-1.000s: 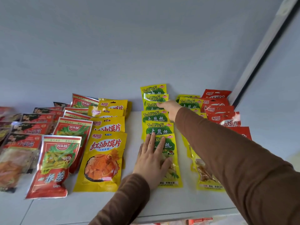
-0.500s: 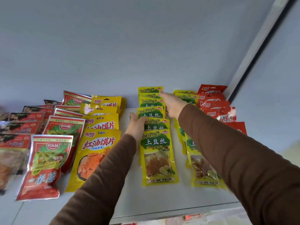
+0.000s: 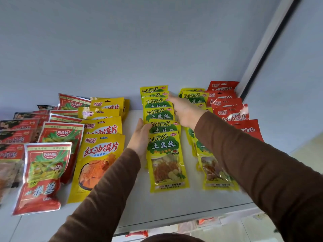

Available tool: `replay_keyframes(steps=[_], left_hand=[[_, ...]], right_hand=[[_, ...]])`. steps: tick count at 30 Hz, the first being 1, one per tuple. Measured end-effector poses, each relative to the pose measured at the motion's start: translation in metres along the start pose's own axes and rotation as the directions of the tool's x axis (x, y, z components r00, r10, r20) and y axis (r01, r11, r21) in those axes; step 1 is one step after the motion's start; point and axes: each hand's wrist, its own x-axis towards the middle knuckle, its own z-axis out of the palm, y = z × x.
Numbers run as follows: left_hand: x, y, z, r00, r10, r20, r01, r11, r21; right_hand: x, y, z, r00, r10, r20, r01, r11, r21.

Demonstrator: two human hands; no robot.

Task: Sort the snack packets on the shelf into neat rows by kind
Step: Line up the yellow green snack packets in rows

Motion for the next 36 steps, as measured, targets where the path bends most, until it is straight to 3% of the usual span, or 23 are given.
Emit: replay_keyframes(steps=[6, 11, 15, 17, 19, 20, 22, 24, 25, 27, 31, 36], left_hand=[[-0.008, 0.003, 0.006, 0.996, 0.003, 0.088, 0.004, 0.997, -0.08], [-0.004, -0.001, 0.004, 0.997, 0.013, 0.071, -0.012, 1.0, -0.027], [-0.005, -0.003, 0.005, 0.998, -0.013, 0.066, 0.014, 1.0, -0.005], [-0.005, -0.005, 0.0, 1.0, -0.004, 0.028, 0.001, 0.995, 0.101], [-0.017, -0.009, -0.012, 0.986, 0.165, 0.005, -0.155, 0.916, 0.37], [-0.027, -0.015, -0.019, 0.956, 0.289, 0.044, -0.268, 0.808, 0.524], [-0.051, -0.031, -0.029, 0.872, 0.427, 0.239, -0.442, 0.479, 0.759], [-0.072, -0.045, -0.032, 0.859, 0.339, 0.384, -0.473, 0.235, 0.849], [-0.077, -0.05, -0.033, 0.872, 0.269, 0.408, -0.464, 0.196, 0.864], [-0.08, -0.058, -0.033, 0.893, 0.182, 0.413, -0.446, 0.219, 0.868], [-0.07, -0.056, -0.032, 0.904, 0.162, 0.396, -0.427, 0.291, 0.856], [-0.063, -0.06, -0.024, 0.909, 0.166, 0.383, -0.417, 0.301, 0.858]], right_hand=[[-0.01, 0.005, 0.006, 0.994, -0.028, -0.101, 0.026, 0.999, -0.02], [-0.021, -0.001, 0.017, 0.993, -0.012, -0.12, 0.021, 0.997, 0.071], [-0.029, -0.002, 0.021, 0.987, -0.084, -0.135, 0.099, 0.989, 0.109], [-0.033, -0.001, 0.017, 0.983, -0.115, -0.143, 0.128, 0.988, 0.085], [-0.035, 0.003, 0.012, 0.986, -0.12, -0.12, 0.129, 0.989, 0.071], [-0.036, 0.006, 0.009, 0.988, -0.108, -0.11, 0.117, 0.991, 0.072], [-0.04, 0.014, 0.003, 0.993, -0.072, -0.096, 0.079, 0.995, 0.063], [-0.044, 0.023, 0.0, 0.996, -0.036, -0.081, 0.041, 0.998, 0.054], [-0.045, 0.027, 0.0, 0.997, -0.02, -0.074, 0.024, 0.998, 0.056], [-0.048, 0.034, -0.001, 0.998, 0.001, -0.068, 0.003, 0.998, 0.066], [-0.049, 0.036, -0.001, 0.997, -0.028, -0.074, 0.035, 0.996, 0.087], [-0.047, 0.034, 0.001, 0.995, -0.052, -0.083, 0.06, 0.994, 0.087]])
